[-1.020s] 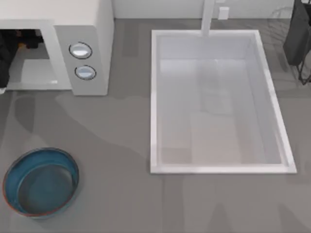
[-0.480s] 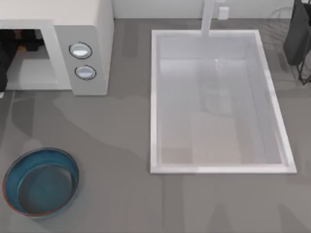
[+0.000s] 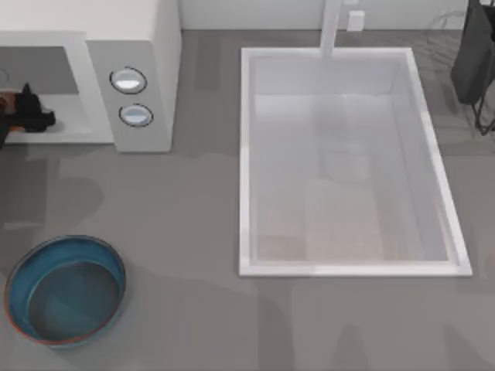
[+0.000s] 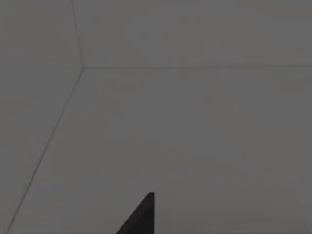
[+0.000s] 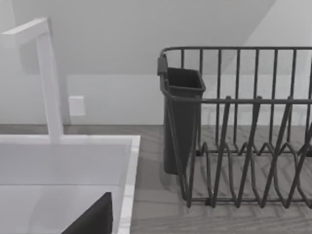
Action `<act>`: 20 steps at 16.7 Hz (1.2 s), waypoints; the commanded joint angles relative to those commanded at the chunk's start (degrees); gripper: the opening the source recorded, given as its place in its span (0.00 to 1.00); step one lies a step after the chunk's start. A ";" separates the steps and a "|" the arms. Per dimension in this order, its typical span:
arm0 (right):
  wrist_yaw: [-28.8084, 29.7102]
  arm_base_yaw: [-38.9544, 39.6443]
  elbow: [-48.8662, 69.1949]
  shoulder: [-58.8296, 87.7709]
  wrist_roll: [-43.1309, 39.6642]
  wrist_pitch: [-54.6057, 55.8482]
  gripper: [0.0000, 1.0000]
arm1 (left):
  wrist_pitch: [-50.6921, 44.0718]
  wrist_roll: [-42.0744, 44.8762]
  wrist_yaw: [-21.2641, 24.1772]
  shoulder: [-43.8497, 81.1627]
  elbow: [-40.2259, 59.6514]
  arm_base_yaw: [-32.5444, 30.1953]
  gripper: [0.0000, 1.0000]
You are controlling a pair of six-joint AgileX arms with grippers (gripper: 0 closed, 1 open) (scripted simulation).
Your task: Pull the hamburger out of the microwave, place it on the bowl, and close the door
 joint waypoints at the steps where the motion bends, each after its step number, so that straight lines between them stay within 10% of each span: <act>1: 0.00 0.00 0.00 0.00 0.00 0.00 1.00 | 2.45 0.10 0.36 -1.55 -4.18 0.39 0.00; 13: 0.00 0.00 0.00 0.00 0.00 0.00 1.00 | 12.08 0.58 1.70 -8.09 -18.82 1.61 0.00; 20: 0.00 0.00 0.00 0.00 0.00 0.00 1.00 | -2.44 0.64 1.49 -22.27 -18.60 1.62 0.00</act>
